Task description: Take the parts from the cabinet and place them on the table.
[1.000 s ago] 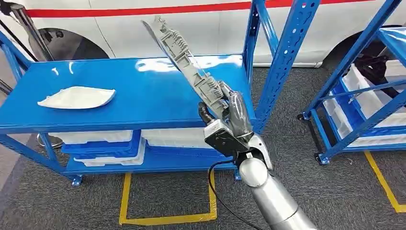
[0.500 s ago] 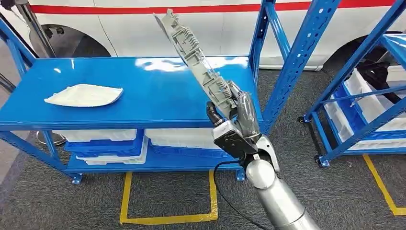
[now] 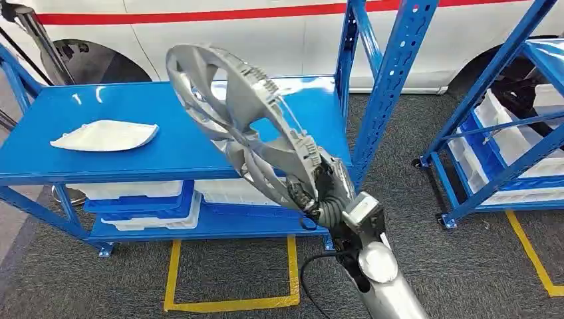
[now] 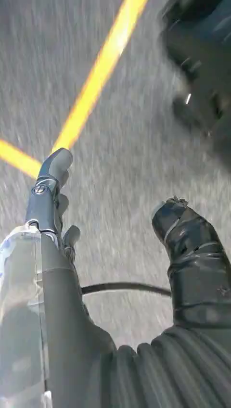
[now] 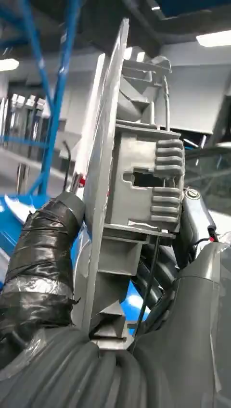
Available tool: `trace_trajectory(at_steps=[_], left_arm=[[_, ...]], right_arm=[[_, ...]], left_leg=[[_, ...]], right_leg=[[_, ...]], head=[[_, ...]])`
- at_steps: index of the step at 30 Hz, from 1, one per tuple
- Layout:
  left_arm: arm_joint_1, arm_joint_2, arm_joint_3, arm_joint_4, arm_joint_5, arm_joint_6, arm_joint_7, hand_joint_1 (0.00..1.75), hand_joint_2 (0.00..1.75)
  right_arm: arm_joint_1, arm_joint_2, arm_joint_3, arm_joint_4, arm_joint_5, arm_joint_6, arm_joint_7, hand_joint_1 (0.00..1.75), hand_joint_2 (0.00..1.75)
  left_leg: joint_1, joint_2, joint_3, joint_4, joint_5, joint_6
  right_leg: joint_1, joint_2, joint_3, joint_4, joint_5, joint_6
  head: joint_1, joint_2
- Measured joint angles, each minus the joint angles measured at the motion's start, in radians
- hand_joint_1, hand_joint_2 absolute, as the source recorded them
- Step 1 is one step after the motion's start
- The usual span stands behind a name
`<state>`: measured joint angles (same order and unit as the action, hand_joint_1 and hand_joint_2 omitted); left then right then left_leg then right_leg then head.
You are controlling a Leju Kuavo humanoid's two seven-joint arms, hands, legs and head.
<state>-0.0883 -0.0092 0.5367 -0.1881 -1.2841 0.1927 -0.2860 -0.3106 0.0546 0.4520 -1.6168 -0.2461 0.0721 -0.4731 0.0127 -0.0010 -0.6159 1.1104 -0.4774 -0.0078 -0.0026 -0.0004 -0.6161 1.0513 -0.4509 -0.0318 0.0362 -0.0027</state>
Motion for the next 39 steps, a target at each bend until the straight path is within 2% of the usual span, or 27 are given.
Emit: trace_trajectory(at_steps=[1, 4, 6, 8, 10, 11, 12, 13, 15, 16, 17, 21, 22, 23, 24, 25, 26, 27, 29, 30, 31, 32, 33, 36, 37, 38, 39], left_arm=[[0.003, 0.0, 0.003, 0.0, 0.0, 0.003, 0.018, 0.0, 1.75], [0.01, -0.002, 0.013, 0.0, -0.003, 0.008, 0.043, 0.0, 1.75], [0.01, -0.004, 0.015, 0.0, 0.0, 0.008, 0.052, 0.0, 1.75], [0.006, -0.012, 0.02, 0.0, 0.006, 0.005, 0.064, 0.0, 1.75], [0.004, -0.015, 0.028, 0.0, 0.016, 0.004, 0.072, 0.0, 1.75], [0.002, -0.016, 0.036, 0.0, 0.023, 0.004, 0.078, 0.0, 1.75], [0.001, -0.017, 0.04, 0.0, 0.026, 0.004, 0.082, 0.0, 1.75], [-0.001, -0.018, 0.044, 0.0, 0.029, 0.004, 0.084, 0.0, 1.75], [-0.001, -0.021, 0.049, 0.0, 0.033, 0.005, 0.09, 0.0, 1.75], [-0.001, -0.023, 0.052, 0.0, 0.034, 0.006, 0.095, 0.0, 1.75], [0.002, -0.024, 0.056, 0.0, 0.034, 0.011, 0.099, 0.0, 1.75], [0.005, -0.031, 0.064, 0.0, 0.034, 0.016, 0.113, 0.0, 1.75], [0.004, -0.032, 0.066, 0.0, 0.034, 0.016, 0.117, 0.0, 1.75], [0.005, -0.034, 0.067, 0.0, 0.035, 0.017, 0.118, 0.0, 1.75], [0.007, -0.037, 0.069, 0.0, 0.037, 0.018, 0.118, 0.0, 1.75], [0.008, -0.04, 0.071, 0.0, 0.041, 0.019, 0.118, 0.0, 1.75], [0.007, -0.041, 0.074, 0.0, 0.045, 0.02, 0.118, 0.0, 1.75], [0.006, -0.042, 0.076, 0.0, 0.047, 0.021, 0.118, 0.0, 1.75], [0.005, -0.043, 0.085, 0.0, 0.051, 0.023, 0.118, 0.0, 1.75], [0.004, -0.043, 0.089, 0.0, 0.054, 0.023, 0.118, 0.0, 1.75], [0.002, -0.043, 0.09, 0.0, 0.055, 0.025, 0.118, 0.0, 1.75], [-0.001, -0.042, 0.092, 0.0, 0.056, 0.026, 0.118, 0.0, 1.75], [0.0, -0.043, 0.095, 0.0, 0.056, 0.029, 0.116, 0.0, 1.75], [-0.005, -0.043, 0.098, 0.0, 0.055, 0.03, 0.116, 0.0, 1.75], [-0.005, -0.044, 0.1, 0.0, 0.056, 0.03, 0.116, 0.0, 1.75], [-0.005, -0.045, 0.103, 0.0, 0.056, 0.03, 0.117, 0.0, 1.75], [-0.002, -0.045, 0.106, 0.0, 0.057, 0.031, 0.117, 0.0, 1.75]], right_arm=[[0.021, 0.0, -0.007, -0.024, -0.011, 0.005, -0.011, 1.75, 1.75], [0.056, 0.0, -0.017, -0.063, -0.01, 0.005, -0.018, 1.75, 1.75], [0.073, 0.0, -0.026, -0.082, -0.001, -0.007, -0.015, 1.75, 1.75], [0.078, -0.002, -0.028, -0.09, 0.001, -0.014, -0.004, 1.75, 1.75], [0.079, -0.002, -0.03, -0.091, -0.004, -0.014, 0.004, 1.75, 1.75], [0.08, -0.002, -0.03, -0.091, -0.007, -0.014, 0.006, 1.75, 1.75], [0.081, -0.002, -0.03, -0.091, -0.009, -0.014, 0.008, 1.75, 1.75], [0.082, -0.002, -0.03, -0.091, -0.01, -0.014, 0.01, 1.75, 1.75], [0.082, -0.002, -0.03, -0.093, -0.012, -0.014, 0.012, 1.75, 1.75], [0.082, -0.002, -0.03, -0.095, -0.013, -0.014, 0.013, 1.75, 1.75], [0.081, -0.002, -0.03, -0.097, -0.014, -0.015, 0.013, 1.75, 1.75], [0.084, -0.003, -0.032, -0.113, -0.028, -0.015, 0.013, 1.75, 1.75], [0.083, -0.002, -0.032, -0.115, -0.03, -0.014, 0.013, 1.75, 1.75], [0.083, -0.002, -0.032, -0.118, -0.03, -0.014, 0.013, 1.75, 1.75], [0.083, 0.0, -0.032, -0.119, -0.03, -0.015, 0.012, 1.75, 1.75], [0.085, 0.0, -0.032, -0.119, -0.03, -0.016, 0.012, 1.75, 1.75], [0.086, 0.0, -0.032, -0.119, -0.029, -0.016, 0.012, 1.75, 1.75], [0.087, 0.0, -0.032, -0.119, -0.03, -0.016, 0.012, 1.75, 1.75], [0.09, 0.0, -0.032, -0.119, -0.03, -0.018, 0.012, 1.75, 1.75], [0.09, 0.0, -0.032, -0.119, -0.03, -0.019, 0.012, 1.75, 1.75], [0.09, 0.0, -0.032, -0.12, -0.03, -0.02, 0.012, 1.75, 1.75], [0.091, 0.0, -0.032, -0.122, -0.03, -0.021, 0.012, 1.75, 1.75], [0.091, 0.0, -0.032, -0.125, -0.029, -0.022, 0.012, 1.75, 1.75], [0.094, 0.0, -0.033, -0.129, -0.027, -0.031, 0.004, 1.75, 1.75], [0.097, -0.001, -0.035, -0.13, -0.023, -0.033, 0.001, 1.75, 1.75], [0.098, -0.001, -0.04, -0.132, -0.023, -0.036, -0.002, 1.75, 1.75], [0.098, -0.002, -0.043, -0.134, -0.023, -0.038, -0.003, 1.75, 1.75]], left_leg=[[-0.002, -0.002, 0.034, -0.073, 0.008, 0.005], [-0.011, -0.002, 0.037, -0.079, 0.015, 0.011], [-0.004, 0.0, 0.037, -0.099, 0.034, 0.027], [-0.004, 0.013, 0.03, -0.107, 0.05, 0.042], [-0.007, 0.022, 0.013, -0.104, 0.06, 0.047], [-0.009, 0.03, 0.001, -0.102, 0.067, 0.047], [-0.009, 0.036, -0.009, -0.099, 0.073, 0.045], [-0.009, 0.045, -0.021, -0.096, 0.078, 0.044], [-0.008, 0.059, -0.042, -0.085, 0.087, 0.037], [-0.009, 0.064, -0.048, -0.076, 0.09, 0.032], [-0.012, 0.07, -0.055, -0.071, 0.094, 0.025], [-0.005, 0.101, -0.05, -0.079, 0.119, -0.001], [0.002, 0.077, -0.057, -0.068, 0.093, -0.009], [0.001, 0.039, -0.072, -0.032, 0.029, -0.013], [0.001, 0.02, -0.086, 0.034, -0.038, -0.013], [0.001, 0.012, -0.099, 0.104, -0.091, -0.013], [0.001, 0.009, -0.108, 0.169, -0.123, -0.013], [0.001, 0.009, -0.106, 0.208, -0.122, -0.012], [0.0, 0.006, -0.046, 0.168, -0.062, -0.006], [0.0, -0.003, 0.009, 0.098, -0.031, 0.001], [0.0, -0.032, 0.075, 0.008, -0.022, 0.009], [-0.001, -0.071, 0.12, -0.07, -0.057, 0.018], [-0.001, -0.074, 0.142, -0.114, -0.065, 0.013], [-0.008, -0.054, 0.129, -0.113, -0.039, 0.019], [0.007, -0.038, 0.127, -0.13, -0.02, 0.028], [0.0, -0.032, 0.116, -0.135, -0.006, 0.033], [-0.002, -0.022, 0.102, -0.134, 0.006, 0.041]], right_leg=[[0.0, 0.0, -0.002, 0.0, 0.0, 0.001], [0.003, 0.002, -0.008, 0.002, 0.008, 0.014], [0.006, 0.004, -0.008, -0.001, 0.013, 0.029], [0.001, 0.004, -0.027, 0.058, -0.064, 0.035], [-0.004, 0.003, -0.071, 0.197, -0.158, 0.041], [-0.007, 0.003, -0.088, 0.264, -0.188, 0.045], [-0.01, 0.003, -0.084, 0.282, -0.184, 0.048], [-0.013, 0.001, -0.059, 0.258, -0.158, 0.051], [-0.02, -0.015, 0.042, 0.113, -0.088, 0.055], [-0.022, -0.044, 0.097, 0.03, -0.087, 0.057], [-0.005, -0.064, 0.114, -0.01, -0.107, 0.053], [0.0, -0.032, 0.086, -0.012, -0.074, 0.023], [-0.006, -0.028, 0.079, -0.016, -0.059, 0.013], [-0.007, -0.019, 0.064, -0.016, -0.045, 0.006], [-0.007, -0.012, 0.052, -0.016, -0.033, 0.0], [-0.005, -0.002, 0.038, -0.015, -0.022, -0.001], [-0.002, 0.008, 0.022, -0.014, -0.01, -0.002], [-0.001, 0.019, 0.006, -0.012, 0.002, -0.001], [0.0, 0.041, -0.027, -0.008, 0.024, 0.001], [0.0, 0.053, -0.043, -0.006, 0.035, 0.004], [-0.002, 0.065, -0.054, -0.003, 0.046, 0.007], [-0.001, 0.07, -0.062, -0.002, 0.054, 0.013], [-0.002, 0.077, -0.066, -0.002, 0.065, 0.019], [-0.008, 0.099, -0.068, -0.023, 0.1, 0.041], [-0.008, 0.097, -0.078, -0.016, 0.092, 0.044], [0.001, 0.057, -0.09, 0.008, 0.045, 0.045], [0.0, 0.035, -0.108, 0.062, -0.023, 0.046]], head=[[0.0, 0.0], [0.0, 0.0], [0.002, 0.0], [0.003, 0.0], [0.003, 0.0], [0.002, 0.0], [0.002, 0.0], [0.002, 0.0], [0.002, 0.0], [0.002, 0.0], [0.002, 0.0], [0.001, 0.0], [0.001, 0.0], [0.0, 0.0], [0.0, 0.0], [0.0, 0.0], [0.0, 0.0], [0.0, 0.0], [0.0, 0.0], [-0.001, 0.0], [-0.001, 0.0], [-0.001, 0.0], [0.001, 0.0], [-0.001, 0.0], [0.002, 0.0], [0.0, 0.0], [0.003, 0.0]])
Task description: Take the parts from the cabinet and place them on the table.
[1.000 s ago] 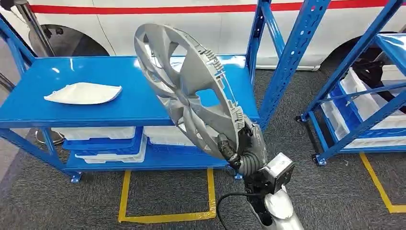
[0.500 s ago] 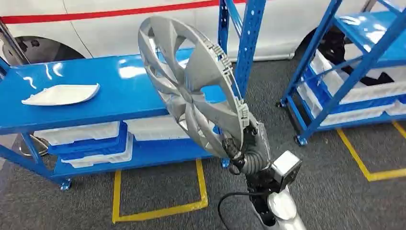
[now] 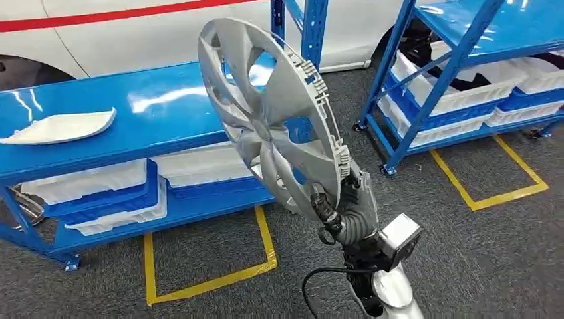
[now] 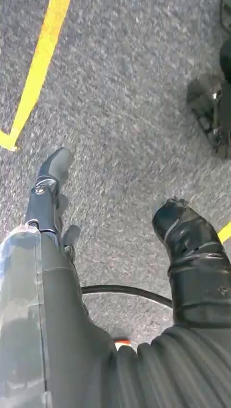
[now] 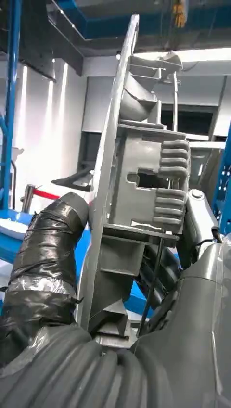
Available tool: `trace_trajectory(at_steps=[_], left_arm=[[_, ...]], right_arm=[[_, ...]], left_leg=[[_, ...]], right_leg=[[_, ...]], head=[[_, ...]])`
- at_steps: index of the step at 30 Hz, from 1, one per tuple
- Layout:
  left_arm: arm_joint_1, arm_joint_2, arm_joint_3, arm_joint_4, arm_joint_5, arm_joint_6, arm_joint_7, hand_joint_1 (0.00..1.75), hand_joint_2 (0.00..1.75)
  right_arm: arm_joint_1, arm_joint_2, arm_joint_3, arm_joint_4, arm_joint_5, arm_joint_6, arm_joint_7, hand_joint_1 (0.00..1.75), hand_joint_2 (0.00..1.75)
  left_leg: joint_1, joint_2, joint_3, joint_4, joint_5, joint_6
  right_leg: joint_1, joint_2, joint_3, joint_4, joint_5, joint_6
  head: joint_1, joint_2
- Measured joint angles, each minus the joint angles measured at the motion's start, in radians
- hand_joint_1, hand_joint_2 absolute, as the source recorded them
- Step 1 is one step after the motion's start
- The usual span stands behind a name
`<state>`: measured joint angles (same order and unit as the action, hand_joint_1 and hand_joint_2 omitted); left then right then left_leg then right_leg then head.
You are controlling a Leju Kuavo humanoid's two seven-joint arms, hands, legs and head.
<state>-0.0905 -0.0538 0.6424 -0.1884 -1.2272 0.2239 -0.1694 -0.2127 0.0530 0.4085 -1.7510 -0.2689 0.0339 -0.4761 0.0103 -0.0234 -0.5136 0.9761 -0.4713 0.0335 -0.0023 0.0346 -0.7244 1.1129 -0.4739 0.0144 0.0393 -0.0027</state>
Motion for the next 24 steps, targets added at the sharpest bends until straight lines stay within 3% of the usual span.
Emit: trace_trajectory(at_steps=[1, 2, 3, 4, 5, 6, 7, 8, 9, 12, 13, 14, 15, 17, 18, 19, 20, 21, 22, 23, 24], left_arm=[[0.004, 0.0, 0.003, 0.0, 0.0, 0.0, 0.0, 0.0, 1.75], [0.007, 0.001, 0.007, 0.0, 0.001, 0.0, 0.001, 0.0, 1.75], [0.008, 0.002, 0.009, 0.0, 0.003, 0.001, 0.002, 0.0, 1.75], [0.008, 0.002, 0.01, 0.0, 0.003, 0.0, 0.002, 0.0, 1.75], [0.008, 0.002, 0.01, 0.0, 0.003, 0.0, 0.002, 0.0, 1.75], [0.009, 0.001, 0.012, 0.0, 0.005, 0.001, 0.002, 0.0, 1.75], [0.008, 0.001, 0.013, 0.0, 0.007, 0.001, 0.003, 0.0, 1.75], [0.009, 0.0, 0.014, 0.0, 0.008, 0.001, 0.005, 0.0, 1.75], [0.01, 0.0, 0.014, 0.0, 0.01, 0.002, 0.009, 0.0, 1.75], [0.012, 0.0, 0.018, 0.0, 0.01, 0.003, 0.011, 0.0, 1.75], [0.015, 0.0, 0.02, 0.0, 0.01, 0.003, 0.011, 0.0, 1.75], [0.014, 0.0, 0.022, 0.0, 0.01, 0.004, 0.011, 0.0, 1.75], [0.015, 0.0, 0.023, 0.0, 0.01, 0.006, 0.013, 0.0, 1.75], [0.018, -0.001, 0.025, 0.0, 0.011, 0.006, 0.015, 0.0, 1.75], [0.019, -0.002, 0.025, 0.0, 0.011, 0.006, 0.015, 0.0, 1.75], [0.018, -0.002, 0.026, 0.0, 0.011, 0.006, 0.015, 0.0, 1.75], [0.018, -0.002, 0.027, 0.0, 0.01, 0.009, 0.015, 0.0, 1.75], [0.018, -0.002, 0.029, 0.0, 0.009, 0.012, 0.015, 0.0, 1.75], [0.018, -0.002, 0.03, 0.0, 0.008, 0.015, 0.016, 0.0, 1.75], [0.018, -0.002, 0.03, 0.0, 0.006, 0.018, 0.016, 0.0, 1.75], [0.017, -0.005, 0.03, 0.0, 0.0, 0.02, 0.013, 0.0, 1.75]], right_arm=[[0.0, 0.0, 0.0, -0.001, 0.0, -0.003, 0.0, 1.75, 1.75], [0.002, 0.0, 0.0, -0.001, 0.001, -0.005, 0.0, 1.75, 1.75], [0.003, 0.0, 0.0, -0.001, 0.001, -0.006, 0.0, 1.75, 1.75], [0.004, 0.0, 0.0, -0.001, 0.001, -0.008, 0.0, 1.75, 1.75], [0.004, 0.0, 0.0, -0.001, 0.001, -0.008, 0.0, 1.75, 1.75], [0.005, 0.0, -0.001, -0.001, 0.003, -0.01, 0.0, 1.75, 1.75], [0.004, 0.0, -0.001, -0.001, 0.003, -0.011, 0.0, 1.75, 1.75], [0.004, 0.0, -0.002, -0.003, 0.003, -0.011, 0.0, 1.75, 1.75], [0.004, 0.0, -0.003, -0.005, 0.005, -0.011, 0.0, 1.75, 1.75], [0.003, -0.001, -0.003, -0.01, 0.005, -0.011, -0.002, 1.75, 1.75], [0.004, -0.001, -0.003, -0.01, 0.005, -0.011, -0.001, 1.75, 1.75], [0.003, -0.001, -0.003, -0.01, 0.005, -0.013, -0.001, 1.75, 1.75], [0.003, 0.002, -0.003, -0.011, 0.005, -0.014, 0.0, 1.75, 1.75], [0.004, 0.002, -0.003, -0.011, 0.005, -0.018, 0.001, 1.75, 1.75], [0.004, 0.002, -0.003, -0.011, 0.005, -0.023, 0.001, 1.75, 1.75], [0.005, 0.002, -0.003, -0.011, 0.006, -0.024, 0.002, 1.75, 1.75], [0.005, 0.002, -0.003, -0.011, 0.008, -0.024, 0.002, 1.75, 1.75], [0.005, 0.002, -0.003, -0.011, 0.008, -0.025, 0.001, 1.75, 1.75], [0.005, 0.002, -0.003, -0.011, 0.009, -0.025, 0.002, 1.75, 1.75], [0.005, 0.002, -0.003, -0.011, 0.009, -0.025, 0.003, 1.75, 1.75], [0.005, 0.002, -0.003, -0.012, 0.008, -0.025, 0.008, 1.75, 1.75]], left_leg=[[-0.004, 0.01, -0.017, 0.002, 0.011, 0.004], [-0.006, 0.018, -0.03, 0.004, 0.02, 0.004], [-0.007, 0.024, -0.047, 0.008, 0.03, 0.002], [-0.007, 0.03, -0.065, 0.013, 0.039, 0.001], [-0.007, 0.035, -0.083, 0.02, 0.047, -0.002], [-0.007, 0.037, -0.102, 0.028, 0.055, -0.005], [-0.006, 0.038, -0.119, 0.036, 0.062, -0.008], [-0.006, 0.04, -0.129, 0.043, 0.067, -0.014], [-0.008, 0.042, -0.133, 0.049, 0.073, -0.019], [-0.001, 0.042, -0.136, 0.035, 0.105, -0.038], [-0.002, 0.039, -0.146, 0.037, 0.103, -0.044], [0.0, 0.032, -0.156, 0.053, 0.063, -0.048], [0.001, 0.03, -0.169, 0.103, -0.005, -0.049], [0.005, 0.031, -0.192, 0.243, -0.113, -0.056], [0.007, 0.03, -0.198, 0.305, -0.127, -0.06], [0.009, 0.03, -0.191, 0.335, -0.103, -0.063], [0.012, 0.031, -0.168, 0.325, -0.06, -0.066], [0.015, 0.031, -0.129, 0.284, -0.019, -0.068], [0.019, 0.031, -0.073, 0.211, 0.002, -0.071], [0.024, 0.029, -0.015, 0.132, -0.016, -0.075], [0.016, 0.022, 0.048, 0.035, -0.065, -0.075]], right_leg=[[-0.003, -0.012, -0.017, 0.082, -0.07, 0.002], [-0.006, -0.02, -0.024, 0.146, -0.106, 0.004], [-0.009, -0.024, -0.025, 0.198, -0.108, 0.005], [-0.011, -0.025, -0.014, 0.217, -0.079, 0.007], [-0.013, -0.027, 0.013, 0.203, -0.038, 0.008], [-0.013, -0.03, 0.06, 0.154, -0.002, 0.007], [-0.013, -0.031, 0.125, 0.076, 0.005, 0.003], [-0.009, -0.031, 0.193, -0.019, -0.044, -0.004], [-0.003, -0.031, 0.239, -0.1, -0.077, -0.007], [0.006, -0.031, 0.222, -0.097, -0.053, -0.018], [-0.01, -0.035, 0.215, -0.113, -0.034, -0.032], [-0.007, -0.04, 0.204, -0.114, -0.021, -0.036], [-0.006, -0.041, 0.191, -0.114, -0.009, -0.045], [-0.004, -0.041, 0.163, -0.113, 0.014, -0.048], [-0.003, -0.041, 0.146, -0.111, 0.027, -0.047], [-0.003, -0.042, 0.128, -0.109, 0.038, -0.044], [-0.003, -0.042, 0.11, -0.105, 0.049, -0.042], [-0.005, -0.042, 0.093, -0.1, 0.058, -0.038], [-0.006, -0.04, 0.076, -0.093, 0.063, -0.033], [-0.006, -0.037, 0.065, -0.084, 0.069, -0.026], [-0.001, -0.035, 0.054, -0.073, 0.073, -0.02]], head=[[0.0, 0.0], [0.0, 0.0], [0.0, 0.0], [0.0, 0.0], [0.0, 0.0], [0.0, 0.0], [0.0, 0.0], [0.0, 0.0], [-0.001, 0.0], [0.0, 0.0], [0.0, 0.0], [-0.001, 0.0], [-0.001, 0.0], [-0.001, 0.0], [-0.001, 0.0], [-0.001, 0.0], [-0.001, 0.0], [-0.001, 0.0], [-0.001, 0.0], [-0.002, 0.0], [-0.002, 0.0]])
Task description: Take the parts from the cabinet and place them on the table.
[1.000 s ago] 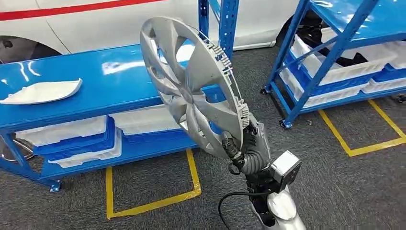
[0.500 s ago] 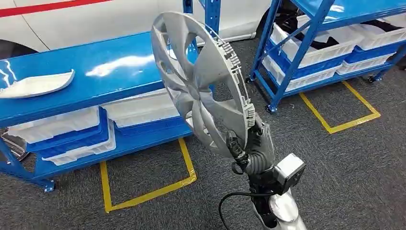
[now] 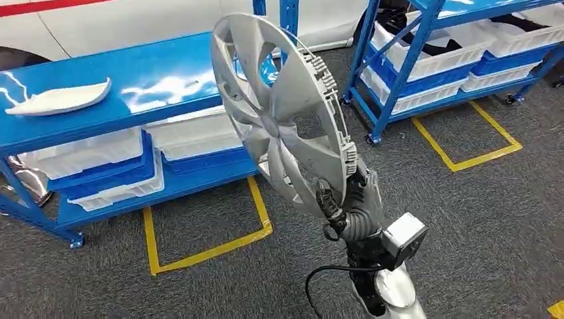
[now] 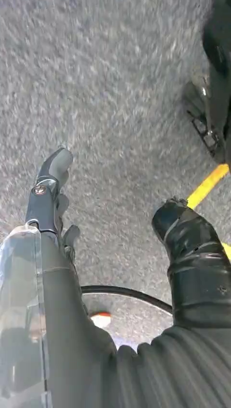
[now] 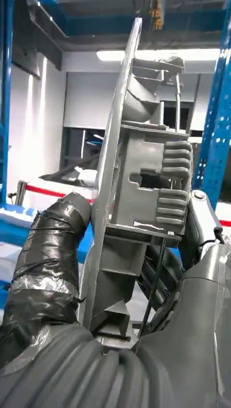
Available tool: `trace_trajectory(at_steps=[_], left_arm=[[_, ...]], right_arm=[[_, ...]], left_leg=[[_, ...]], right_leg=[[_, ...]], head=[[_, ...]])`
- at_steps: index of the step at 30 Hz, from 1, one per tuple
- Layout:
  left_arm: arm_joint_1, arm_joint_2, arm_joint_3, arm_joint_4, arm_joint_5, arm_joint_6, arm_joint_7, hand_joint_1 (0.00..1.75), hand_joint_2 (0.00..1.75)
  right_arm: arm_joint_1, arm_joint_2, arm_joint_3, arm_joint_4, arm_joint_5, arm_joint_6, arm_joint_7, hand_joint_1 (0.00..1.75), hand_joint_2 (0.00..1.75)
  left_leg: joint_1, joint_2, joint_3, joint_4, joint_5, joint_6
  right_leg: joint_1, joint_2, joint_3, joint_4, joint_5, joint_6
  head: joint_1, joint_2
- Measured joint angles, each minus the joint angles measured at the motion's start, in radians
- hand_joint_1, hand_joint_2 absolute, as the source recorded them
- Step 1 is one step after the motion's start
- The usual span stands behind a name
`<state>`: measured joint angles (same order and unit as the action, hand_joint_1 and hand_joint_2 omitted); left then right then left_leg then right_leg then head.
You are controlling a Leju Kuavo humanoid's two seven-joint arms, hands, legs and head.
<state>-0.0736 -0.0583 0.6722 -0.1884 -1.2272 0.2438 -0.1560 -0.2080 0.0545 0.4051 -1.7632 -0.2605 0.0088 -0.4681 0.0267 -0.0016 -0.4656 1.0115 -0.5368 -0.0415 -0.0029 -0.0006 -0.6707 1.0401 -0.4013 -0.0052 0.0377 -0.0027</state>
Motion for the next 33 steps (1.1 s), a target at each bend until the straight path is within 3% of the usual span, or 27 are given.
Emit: trace_trajectory(at_steps=[1, 3, 4, 5, 6, 8, 9, 10, 11, 13, 14, 15, 18, 19, 20, 21, 22, 24, 25, 26, 27, 28, 29, 30, 31, 33], left_arm=[[0.0, 0.0, 0.0, 0.0, -0.003, 0.002, -0.002, 0.0, 1.75], [0.001, -0.001, 0.0, 0.0, -0.01, 0.008, -0.004, 0.0, 1.75], [0.003, -0.002, 0.0, 0.0, -0.011, 0.011, -0.003, 0.0, 1.75], [0.003, -0.002, 0.0, 0.0, -0.011, 0.014, -0.002, 0.0, 1.75], [0.005, -0.002, 0.0, 0.0, -0.011, 0.016, 0.001, 0.0, 1.75], [0.005, -0.001, 0.0, 0.0, -0.011, 0.016, 0.0, 0.0, 1.75], [0.005, -0.001, 0.0, 0.0, -0.012, 0.017, 0.0, 0.0, 1.75], [0.005, -0.002, 0.0, 0.0, -0.013, 0.017, 0.0, 0.0, 1.75], [0.006, -0.002, 0.0, 0.0, -0.015, 0.017, 0.001, 0.0, 1.75], [0.008, -0.003, 0.0, 0.0, -0.014, 0.017, 0.003, 0.0, 1.75], [0.008, -0.005, 0.0, 0.0, -0.014, 0.017, 0.003, 0.0, 1.75], [0.01, -0.011, 0.0, 0.0, -0.016, 0.017, 0.003, 0.0, 1.75], [0.007, -0.011, 0.0, 0.0, -0.019, 0.019, 0.008, 0.0, 1.75], [0.005, -0.01, 0.0, 0.0, -0.019, 0.019, 0.01, 0.0, 1.75], [0.006, -0.008, 0.0, 0.0, -0.019, 0.019, 0.013, 0.0, 1.75], [0.007, -0.008, 0.001, 0.0, -0.019, 0.019, 0.013, 0.0, 1.75], [0.009, -0.008, 0.001, 0.0, -0.02, 0.019, 0.013, 0.0, 1.75], [0.014, -0.008, 0.001, 0.0, -0.021, 0.017, 0.018, 0.0, 1.75], [0.017, -0.008, 0.001, 0.0, -0.022, 0.017, 0.022, 0.0, 1.75], [0.018, -0.008, 0.001, 0.0, -0.022, 0.017, 0.026, 0.0, 1.75], [0.019, -0.008, 0.001, 0.0, -0.022, 0.017, 0.028, 0.0, 1.75], [0.019, -0.008, 0.001, 0.0, -0.022, 0.017, 0.029, 0.0, 1.75], [0.019, -0.007, 0.001, 0.0, -0.022, 0.018, 0.029, 0.0, 1.75], [0.021, -0.008, 0.002, 0.0, -0.022, 0.017, 0.031, 0.0, 1.75], [0.02, -0.007, 0.002, 0.0, -0.022, 0.018, 0.033, 0.0, 1.75], [0.016, -0.007, 0.002, 0.0, -0.021, 0.017, 0.039, 0.0, 1.75]], right_arm=[[0.003, 0.0, 0.0, 0.0, -0.001, 0.001, 0.006, 1.75, 1.75], [0.002, -0.002, 0.0, 0.001, -0.015, 0.003, 0.016, 1.75, 1.75], [0.002, -0.003, 0.0, 0.002, -0.019, 0.003, 0.017, 1.75, 1.75], [0.002, -0.005, 0.0, 0.002, -0.021, 0.003, 0.018, 1.75, 1.75], [0.003, -0.006, 0.0, 0.002, -0.023, 0.003, 0.019, 1.75, 1.75], [0.003, -0.008, 0.0, 0.002, -0.025, 0.004, 0.019, 1.75, 1.75], [0.004, -0.009, 0.0, 0.003, -0.026, 0.004, 0.019, 1.75, 1.75], [0.006, -0.01, 0.0, 0.003, -0.026, 0.004, 0.019, 1.75, 1.75], [0.008, -0.012, 0.0, 0.003, -0.026, 0.004, 0.019, 1.75, 1.75], [0.009, -0.014, 0.0, 0.003, -0.026, 0.003, 0.019, 1.75, 1.75], [0.008, -0.014, 0.0, 0.003, -0.026, 0.003, 0.019, 1.75, 1.75], [0.008, -0.014, 0.0, 0.003, -0.026, 0.003, 0.019, 1.75, 1.75], [0.012, -0.016, 0.0, 0.003, -0.026, 0.002, 0.017, 1.75, 1.75], [0.014, -0.016, 0.0, 0.003, -0.026, 0.002, 0.017, 1.75, 1.75], [0.019, -0.016, 0.0, 0.003, -0.026, 0.002, 0.016, 1.75, 1.75], [0.019, -0.017, 0.0, 0.003, -0.026, 0.001, 0.014, 1.75, 1.75], [0.02, -0.016, 0.0, 0.003, -0.026, 0.001, 0.011, 1.75, 1.75], [0.029, -0.017, 0.0, 0.002, -0.023, 0.0, 0.001, 1.75, 1.75], [0.036, -0.017, 0.0, 0.002, -0.023, -0.001, -0.002, 1.75, 1.75], [0.043, -0.017, 0.0, 0.002, -0.023, -0.001, -0.003, 1.75, 1.75], [0.049, -0.017, 0.0, 0.001, -0.023, -0.001, -0.004, 1.75, 1.75], [0.052, -0.017, 0.0, 0.001, -0.023, -0.001, -0.004, 1.75, 1.75], [0.054, -0.017, 0.0, 0.0, -0.023, -0.001, -0.004, 1.75, 1.75], [0.055, -0.017, 0.0, -0.002, -0.023, -0.001, -0.005, 1.75, 1.75], [0.055, -0.018, 0.0, -0.006, -0.023, -0.001, -0.005, 1.75, 1.75], [0.061, -0.019, 0.0, -0.01, -0.023, -0.002, -0.008, 1.75, 1.75]], left_leg=[[-0.002, -0.002, 0.001, -0.011, -0.015, 0.018], [-0.008, 0.0, -0.009, -0.007, -0.006, 0.026], [-0.003, 0.007, -0.02, -0.009, 0.002, 0.038], [-0.003, 0.018, -0.02, -0.009, 0.01, 0.048], [-0.006, 0.022, -0.029, -0.009, 0.016, 0.058], [-0.013, 0.035, -0.047, -0.007, 0.029, 0.068], [-0.018, 0.04, -0.054, -0.006, 0.033, 0.07], [-0.022, 0.047, -0.06, -0.005, 0.036, 0.072], [-0.027, 0.055, -0.063, -0.004, 0.037, 0.072], [-0.032, 0.07, -0.063, -0.002, 0.037, 0.072], [-0.033, 0.077, -0.062, -0.001, 0.037, 0.072], [-0.039, 0.086, -0.065, 0.001, 0.036, 0.07], [-0.039, 0.119, -0.07, -0.001, 0.041, 0.06], [-0.044, 0.13, -0.066, -0.001, 0.04, 0.056], [-0.038, 0.101, -0.072, 0.009, 0.023, 0.052], [-0.037, 0.054, -0.086, 0.042, -0.004, 0.046], [-0.032, 0.027, -0.114, 0.107, -0.043, 0.042], [-0.023, 0.01, -0.184, 0.265, -0.11, 0.031], [-0.019, 0.01, -0.202, 0.305, -0.112, 0.026], [-0.015, 0.01, -0.196, 0.293, -0.09, 0.022], [-0.011, 0.008, -0.169, 0.237, -0.048, 0.018], [-0.007, 0.001, -0.131, 0.158, -0.002, 0.015], [-0.001, -0.025, -0.088, 0.068, 0.041, 0.012], [0.0, -0.073, -0.076, 0.036, 0.029, 0.011], [0.0, -0.071, -0.07, 0.015, 0.022, 0.021], [-0.008, -0.054, -0.078, 0.023, 0.027, 0.032]], right_leg=[[0.003, 0.0, -0.001, 0.001, 0.009, 0.008], [0.002, 0.002, -0.005, -0.001, 0.025, 0.015], [-0.002, 0.005, -0.01, 0.001, 0.029, 0.021], [-0.005, 0.005, -0.021, 0.019, 0.004, 0.024], [-0.005, 0.002, -0.04, 0.073, -0.047, 0.026], [-0.003, 0.002, -0.097, 0.235, -0.137, 0.029], [-0.003, 0.002, -0.116, 0.298, -0.162, 0.028], [-0.003, 0.002, -0.116, 0.321, -0.165, 0.025], [0.0, 0.001, -0.086, 0.29, -0.145, 0.018], [0.012, -0.012, 0.019, 0.134, -0.081, -0.002], [0.024, -0.044, 0.071, 0.044, -0.06, -0.017], [0.035, -0.077, 0.085, 0.019, -0.075, -0.025], [0.038, -0.05, 0.078, -0.001, -0.073, -0.031], [0.031, -0.037, 0.08, -0.015, -0.065, -0.037], [0.021, -0.032, 0.088, -0.027, -0.056, -0.037], [0.019, -0.02, 0.087, -0.032, -0.052, -0.041], [0.017, -0.014, 0.083, -0.031, -0.048, -0.046], [0.016, 0.009, 0.079, -0.03, -0.045, -0.046], [0.016, 0.022, 0.076, -0.027, -0.044, -0.044], [0.014, 0.035, 0.074, -0.022, -0.043, -0.043], [0.011, 0.048, 0.071, -0.016, -0.043, -0.042], [0.007, 0.061, 0.068, -0.008, -0.045, -0.038], [0.004, 0.074, 0.064, 0.002, -0.047, -0.032], [0.006, 0.083, 0.053, 0.012, -0.049, -0.024], [0.005, 0.097, 0.039, 0.022, -0.047, -0.017], [-0.001, 0.113, 0.029, 0.015, -0.033, 0.0]], head=[[0.001, 0.0], [0.001, 0.0], [0.002, 0.0], [0.002, 0.0], [0.002, 0.0], [0.002, 0.0], [0.002, 0.0], [0.002, 0.0], [0.002, 0.0], [0.002, 0.0], [0.002, 0.0], [0.002, 0.0], [0.002, 0.0], [0.002, 0.0], [0.002, 0.0], [0.002, 0.0], [0.0, 0.0], [0.0, 0.0], [0.0, 0.0], [0.0, 0.0], [0.0, 0.0], [0.0, 0.0], [0.0, 0.0], [0.001, 0.0], [0.002, 0.0], [0.0, 0.0]])
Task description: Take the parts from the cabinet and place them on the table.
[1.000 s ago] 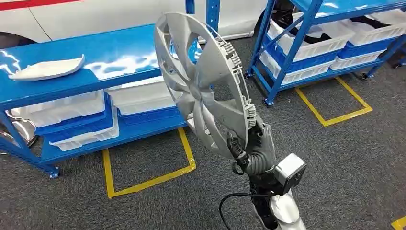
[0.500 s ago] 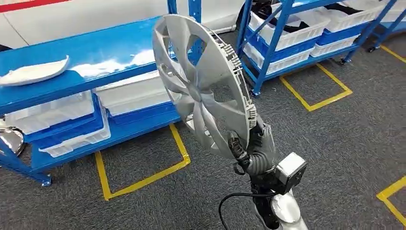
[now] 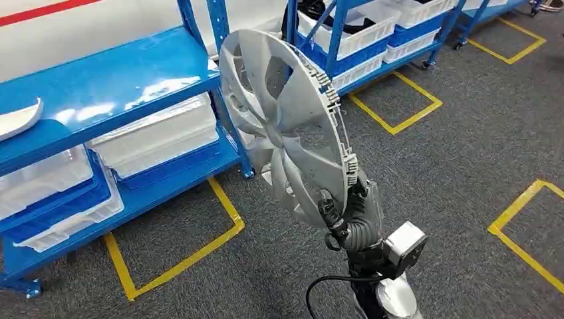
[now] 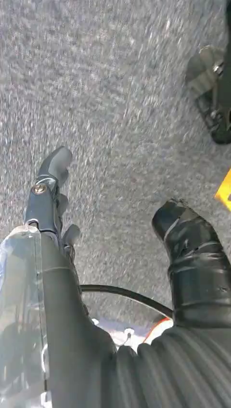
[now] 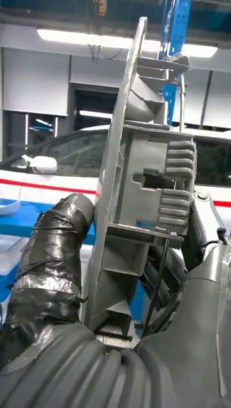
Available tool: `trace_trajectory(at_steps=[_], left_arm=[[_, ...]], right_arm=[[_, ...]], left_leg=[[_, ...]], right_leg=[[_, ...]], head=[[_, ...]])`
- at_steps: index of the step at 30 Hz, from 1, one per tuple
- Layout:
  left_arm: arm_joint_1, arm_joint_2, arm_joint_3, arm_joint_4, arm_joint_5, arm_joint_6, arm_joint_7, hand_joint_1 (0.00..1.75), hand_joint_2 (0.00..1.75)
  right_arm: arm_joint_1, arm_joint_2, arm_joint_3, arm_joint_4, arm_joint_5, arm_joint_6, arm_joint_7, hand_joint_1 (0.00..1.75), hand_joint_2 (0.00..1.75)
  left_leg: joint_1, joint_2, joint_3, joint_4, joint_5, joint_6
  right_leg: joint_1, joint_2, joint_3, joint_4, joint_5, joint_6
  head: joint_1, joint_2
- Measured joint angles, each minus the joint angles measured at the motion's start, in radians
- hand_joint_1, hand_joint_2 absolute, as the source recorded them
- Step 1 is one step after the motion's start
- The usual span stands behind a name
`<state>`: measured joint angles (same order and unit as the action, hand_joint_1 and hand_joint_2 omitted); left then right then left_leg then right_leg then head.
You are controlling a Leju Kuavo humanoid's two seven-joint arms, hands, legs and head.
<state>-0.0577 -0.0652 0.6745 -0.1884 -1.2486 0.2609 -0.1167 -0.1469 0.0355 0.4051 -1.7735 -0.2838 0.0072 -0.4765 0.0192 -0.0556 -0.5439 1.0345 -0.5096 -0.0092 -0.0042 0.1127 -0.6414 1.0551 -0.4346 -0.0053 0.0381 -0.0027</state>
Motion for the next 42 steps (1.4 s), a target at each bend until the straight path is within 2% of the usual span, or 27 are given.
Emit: trace_trajectory(at_steps=[1, 2, 3, 5, 7, 8, 10, 11, 12, 17, 19, 21, 22, 23, 25, 26, 27, 28, 31, 32, 34, 35, 37, 38, 39, 41, 42], left_arm=[[0.0, 0.001, 0.0, 0.0, 0.0, 0.0, 0.002, 0.0, 1.75], [0.001, 0.002, 0.0, 0.0, -0.002, -0.002, 0.007, 0.0, 1.75], [0.002, 0.004, 0.001, 0.0, -0.003, -0.002, 0.013, 0.0, 1.75], [0.005, 0.006, 0.001, 0.0, -0.007, -0.002, 0.021, 0.0, 1.75], [0.008, 0.009, 0.001, 0.0, -0.01, -0.003, 0.022, 0.0, 1.75], [0.009, 0.01, 0.001, 0.0, -0.008, -0.004, 0.023, 0.0, 1.75], [0.007, 0.01, 0.004, 0.0, 0.004, -0.004, 0.024, 0.0, 1.75], [0.006, 0.01, 0.007, 0.0, 0.008, -0.004, 0.026, 0.0, 1.75], [0.006, 0.013, 0.01, 0.0, 0.01, -0.005, 0.029, 0.0, 1.75], [-0.001, 0.014, 0.022, 0.0, 0.014, -0.013, 0.04, 0.0, 1.75], [-0.003, 0.015, 0.026, 0.0, 0.016, -0.013, 0.037, 0.0, 1.75], [-0.001, 0.014, 0.027, 0.0, 0.018, -0.013, 0.036, 0.0, 1.75], [0.001, 0.014, 0.027, 0.0, 0.018, -0.013, 0.036, 0.0, 1.75], [0.002, 0.015, 0.029, 0.0, 0.018, -0.013, 0.036, 0.0, 1.75], [0.001, 0.015, 0.031, 0.0, 0.018, -0.013, 0.032, 0.0, 1.75], [-0.002, 0.016, 0.031, 0.0, 0.017, -0.013, 0.025, 0.0, 1.75], [-0.003, 0.019, 0.031, 0.0, 0.013, -0.011, 0.018, 0.0, 1.75], [-0.006, 0.02, 0.031, 0.0, 0.01, -0.011, 0.009, 0.0, 1.75], [-0.028, 0.019, 0.031, 0.0, 0.006, -0.012, 0.0, 0.0, 1.75], [-0.036, 0.018, 0.031, 0.0, 0.003, -0.013, 0.0, 0.0, 1.75], [-0.046, 0.017, 0.031, 0.0, 0.003, -0.014, -0.005, 0.0, 1.75], [-0.047, 0.017, 0.031, 0.0, 0.005, -0.014, -0.012, 0.0, 1.75], [-0.054, 0.018, 0.031, 0.0, 0.01, -0.015, -0.029, 0.0, 1.75], [-0.061, 0.018, 0.031, 0.0, 0.01, -0.016, -0.033, 0.0, 1.75], [-0.065, 0.017, 0.031, 0.0, 0.01, -0.018, -0.033, 0.0, 1.75], [-0.072, 0.013, 0.031, 0.0, 0.01, -0.018, -0.02, 0.0, 1.75], [-0.075, 0.013, 0.032, 0.0, 0.013, -0.017, -0.01, 0.0, 1.75]], right_arm=[[0.005, -0.002, 0.0, -0.001, 0.0, -0.002, -0.001, 1.75, 1.75], [0.012, -0.004, -0.003, -0.003, 0.003, -0.004, -0.002, 1.75, 1.75], [0.017, -0.006, -0.005, -0.007, 0.006, -0.005, -0.005, 1.75, 1.75], [0.023, -0.006, -0.006, -0.008, 0.014, -0.012, -0.009, 1.75, 1.75], [0.04, -0.006, -0.006, -0.008, 0.026, -0.022, -0.018, 1.75, 1.75], [0.05, -0.007, -0.007, -0.011, 0.033, -0.027, -0.02, 1.75, 1.75], [0.066, -0.008, -0.008, -0.02, 0.047, -0.043, -0.022, 1.75, 1.75], [0.073, -0.008, -0.01, -0.029, 0.055, -0.051, -0.023, 1.75, 1.75], [0.077, -0.008, -0.011, -0.037, 0.062, -0.057, -0.027, 1.75, 1.75], [0.103, -0.008, -0.014, -0.078, 0.089, -0.08, -0.034, 1.75, 1.75], [0.117, -0.008, -0.015, -0.098, 0.101, -0.091, -0.035, 1.75, 1.75], [0.123, -0.007, -0.015, -0.111, 0.107, -0.093, -0.036, 1.75, 1.75], [0.127, -0.007, -0.015, -0.114, 0.107, -0.094, -0.036, 1.75, 1.75], [0.131, -0.007, -0.015, -0.117, 0.107, -0.094, -0.036, 1.75, 1.75], [0.14, -0.007, -0.015, -0.122, 0.11, -0.097, -0.036, 1.75, 1.75], [0.142, -0.007, -0.015, -0.128, 0.115, -0.099, -0.036, 1.75, 1.75], [0.143, -0.007, -0.015, -0.133, 0.119, -0.102, -0.036, 1.75, 1.75], [0.142, -0.007, -0.015, -0.138, 0.122, -0.105, -0.036, 1.75, 1.75], [0.142, -0.007, -0.017, -0.152, 0.122, -0.106, -0.032, 1.75, 1.75], [0.142, -0.007, -0.019, -0.156, 0.122, -0.106, -0.031, 1.75, 1.75], [0.138, -0.008, -0.024, -0.161, 0.122, -0.104, -0.029, 1.75, 1.75], [0.133, -0.007, -0.024, -0.161, 0.122, -0.103, -0.028, 1.75, 1.75], [0.13, -0.008, -0.024, -0.161, 0.122, -0.098, -0.026, 1.75, 1.75], [0.129, -0.008, -0.024, -0.16, 0.121, -0.093, -0.023, 1.75, 1.75], [0.127, -0.008, -0.024, -0.159, 0.119, -0.088, -0.018, 1.75, 1.75], [0.115, -0.008, -0.024, -0.156, 0.116, -0.085, -0.011, 1.75, 1.75], [0.107, -0.008, -0.024, -0.153, 0.116, -0.083, -0.01, 1.75, 1.75]], left_leg=[[0.001, 0.012, 0.0, -0.005, 0.006, 0.007], [0.009, 0.029, 0.0, -0.015, 0.015, 0.019], [0.007, 0.04, -0.001, -0.019, 0.02, 0.027], [0.002, 0.063, -0.006, -0.018, 0.021, 0.03], [0.002, 0.089, -0.009, -0.017, 0.021, 0.03], [0.002, 0.102, -0.009, -0.016, 0.021, 0.03], [0.002, 0.125, -0.009, -0.015, 0.02, 0.028], [0.002, 0.133, -0.008, -0.014, 0.018, 0.024], [0.0, 0.141, -0.007, -0.013, 0.017, 0.017], [-0.003, 0.18, -0.003, -0.013, 0.009, -0.014], [0.002, 0.095, -0.032, 0.063, -0.052, -0.015], [0.001, 0.068, -0.104, 0.224, -0.128, -0.014], [0.001, 0.064, -0.134, 0.288, -0.144, -0.012], [0.0, 0.063, -0.142, 0.303, -0.135, -0.008], [-0.006, 0.057, -0.095, 0.195, -0.055, 0.006], [-0.01, 0.039, -0.052, 0.102, -0.007, 0.015], [-0.013, -0.008, -0.022, 0.026, 0.013, 0.025], [-0.01, -0.027, -0.01, 0.005, 0.005, 0.025], [-0.017, -0.002, -0.004, -0.007, 0.009, 0.025], [-0.008, 0.01, 0.001, -0.024, 0.02, 0.03], [-0.006, 0.037, 0.004, -0.04, 0.031, 0.041], [-0.006, 0.05, 0.002, -0.04, 0.031, 0.041], [-0.006, 0.081, 0.0, -0.039, 0.03, 0.04], [-0.004, 0.095, 0.0, -0.039, 0.029, 0.038], [-0.002, 0.107, 0.0, -0.038, 0.027, 0.036], [0.005, 0.129, 0.001, -0.032, 0.02, 0.025], [0.007, 0.139, 0.002, -0.025, 0.015, 0.016]], right_leg=[[0.002, 0.013, -0.004, -0.001, 0.006, 0.008], [0.001, -0.003, -0.008, 0.005, -0.001, 0.009], [0.005, -0.056, -0.02, 0.034, -0.031, 0.012], [0.0, -0.096, -0.074, 0.166, -0.111, 0.018], [-0.005, -0.104, -0.121, 0.288, -0.156, 0.023], [-0.009, -0.106, -0.115, 0.285, -0.144, 0.026], [-0.014, -0.121, -0.035, 0.155, -0.074, 0.028], [-0.015, -0.141, 0.018, 0.062, -0.039, 0.027], [-0.006, -0.195, 0.045, 0.006, -0.057, 0.027], [0.001, -0.141, 0.037, -0.004, -0.04, -0.007], [0.0, -0.125, 0.034, -0.007, -0.035, -0.021], [0.005, -0.101, 0.031, -0.006, -0.032, -0.029], [0.01, -0.086, 0.03, -0.005, -0.031, -0.032], [0.013, -0.072, 0.029, -0.004, -0.03, -0.033], [0.018, -0.042, 0.03, -0.001, -0.03, -0.033], [0.018, -0.03, 0.03, 0.001, -0.03, -0.033], [0.015, -0.021, 0.029, 0.002, -0.029, -0.032], [0.02, -0.011, 0.024, 0.005, -0.027, -0.028], [0.006, 0.019, 0.013, 0.0, -0.014, -0.009], [0.015, 0.023, 0.01, -0.002, -0.013, -0.003], [0.013, -0.069, -0.01, 0.046, -0.058, 0.005], [0.008, -0.088, -0.04, 0.11, -0.096, 0.012], [-0.004, -0.102, -0.105, 0.253, -0.154, 0.025], [-0.011, -0.106, -0.115, 0.277, -0.151, 0.032], [-0.018, -0.11, -0.102, 0.254, -0.128, 0.039], [-0.026, -0.129, -0.019, 0.103, -0.049, 0.049], [-0.027, -0.16, 0.028, 0.018, -0.022, 0.053]], head=[[0.0, 0.0], [0.0, 0.0], [0.004, 0.0], [0.005, 0.0], [0.005, 0.0], [0.005, 0.0], [0.005, 0.0], [0.005, 0.0], [0.005, 0.0], [0.003, 0.0], [0.003, 0.0], [0.003, 0.0], [0.004, 0.0], [0.004, 0.0], [0.003, 0.0], [0.004, 0.0], [0.004, 0.0], [0.005, 0.0], [0.003, 0.0], [0.004, 0.0], [0.008, 0.0], [0.007, 0.0], [0.007, 0.0], [0.007, 0.0], [0.008, 0.0], [0.008, 0.0], [0.008, 0.0]])
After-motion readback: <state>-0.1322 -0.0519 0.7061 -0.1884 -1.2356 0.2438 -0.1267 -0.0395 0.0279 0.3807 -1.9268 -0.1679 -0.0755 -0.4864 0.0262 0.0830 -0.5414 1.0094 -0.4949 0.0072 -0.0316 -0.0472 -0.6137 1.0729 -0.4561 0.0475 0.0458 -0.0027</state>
